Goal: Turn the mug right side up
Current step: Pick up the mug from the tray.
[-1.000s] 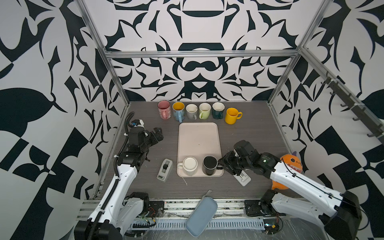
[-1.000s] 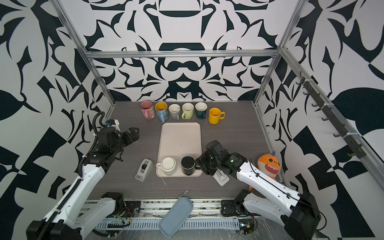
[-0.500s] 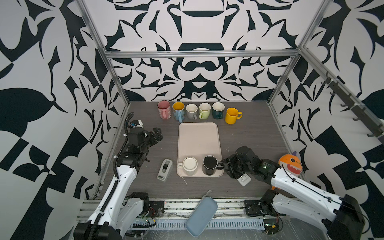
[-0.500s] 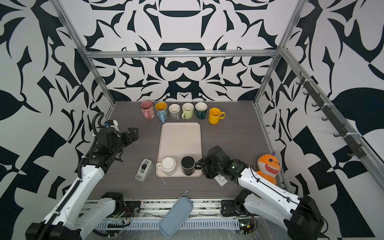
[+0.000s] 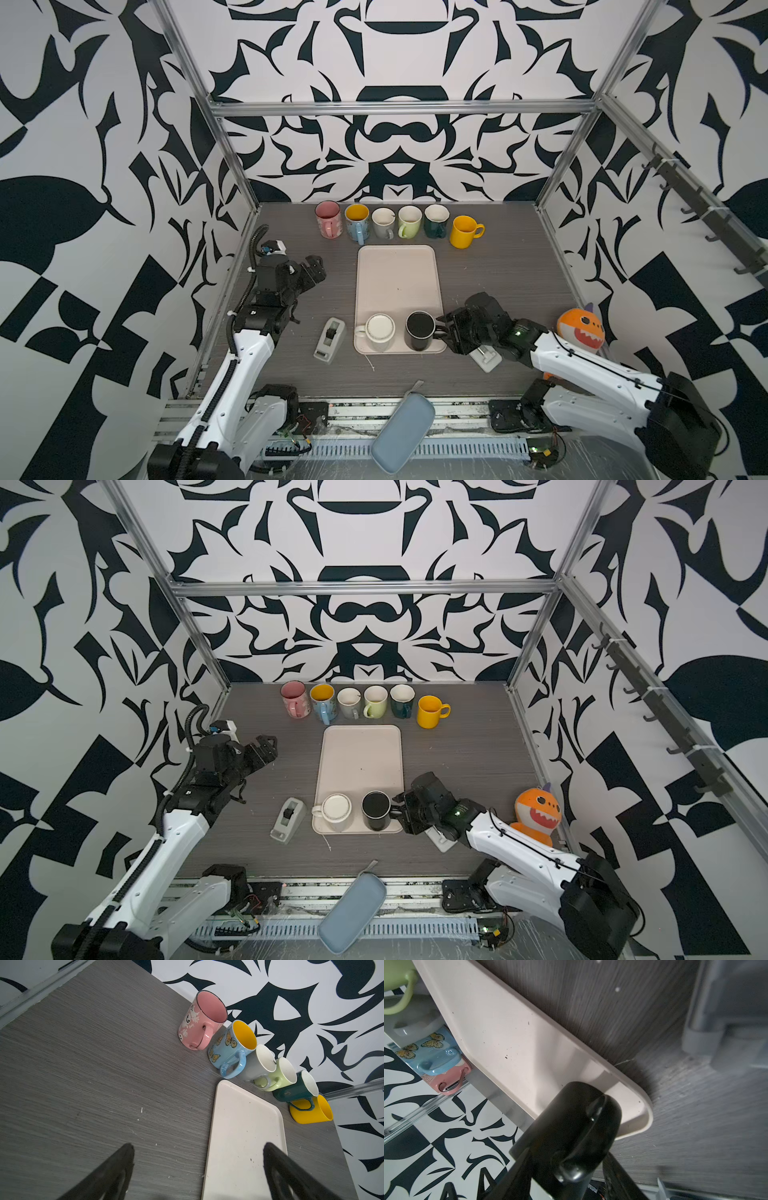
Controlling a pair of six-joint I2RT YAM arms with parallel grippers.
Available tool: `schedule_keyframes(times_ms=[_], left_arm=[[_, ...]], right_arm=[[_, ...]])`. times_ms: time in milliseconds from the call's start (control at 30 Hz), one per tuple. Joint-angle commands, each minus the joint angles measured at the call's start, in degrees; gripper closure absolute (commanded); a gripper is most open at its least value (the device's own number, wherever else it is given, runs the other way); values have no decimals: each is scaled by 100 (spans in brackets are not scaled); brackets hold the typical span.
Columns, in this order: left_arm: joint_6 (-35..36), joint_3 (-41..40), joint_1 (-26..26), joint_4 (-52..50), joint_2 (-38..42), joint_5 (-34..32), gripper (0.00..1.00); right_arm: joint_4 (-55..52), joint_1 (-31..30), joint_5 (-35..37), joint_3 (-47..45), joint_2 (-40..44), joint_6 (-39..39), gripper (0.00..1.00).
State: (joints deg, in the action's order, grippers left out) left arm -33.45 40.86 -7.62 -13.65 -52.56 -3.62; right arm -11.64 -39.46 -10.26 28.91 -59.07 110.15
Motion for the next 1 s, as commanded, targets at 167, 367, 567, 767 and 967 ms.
schedule_keyframes(times_ms=[167, 367, 567, 767, 967], left_arm=[[59, 54, 15, -138, -42, -72, 0], [67, 62, 15, -120, -101, -69, 0], [111, 64, 15, -129, -140, -86, 0], [142, 54, 15, -171, -121, -126, 0], [164, 62, 19, -208, -88, -146, 0]], right_arm=[[172, 683, -334, 354, -358, -532, 50], [744, 737, -654, 439, -946, -545, 52], [983, 882, -772, 562, -1206, -650, 57], [1191, 1047, -860, 616, -1412, -766, 81], [1568, 1062, -1063, 677, -1802, -790, 96]])
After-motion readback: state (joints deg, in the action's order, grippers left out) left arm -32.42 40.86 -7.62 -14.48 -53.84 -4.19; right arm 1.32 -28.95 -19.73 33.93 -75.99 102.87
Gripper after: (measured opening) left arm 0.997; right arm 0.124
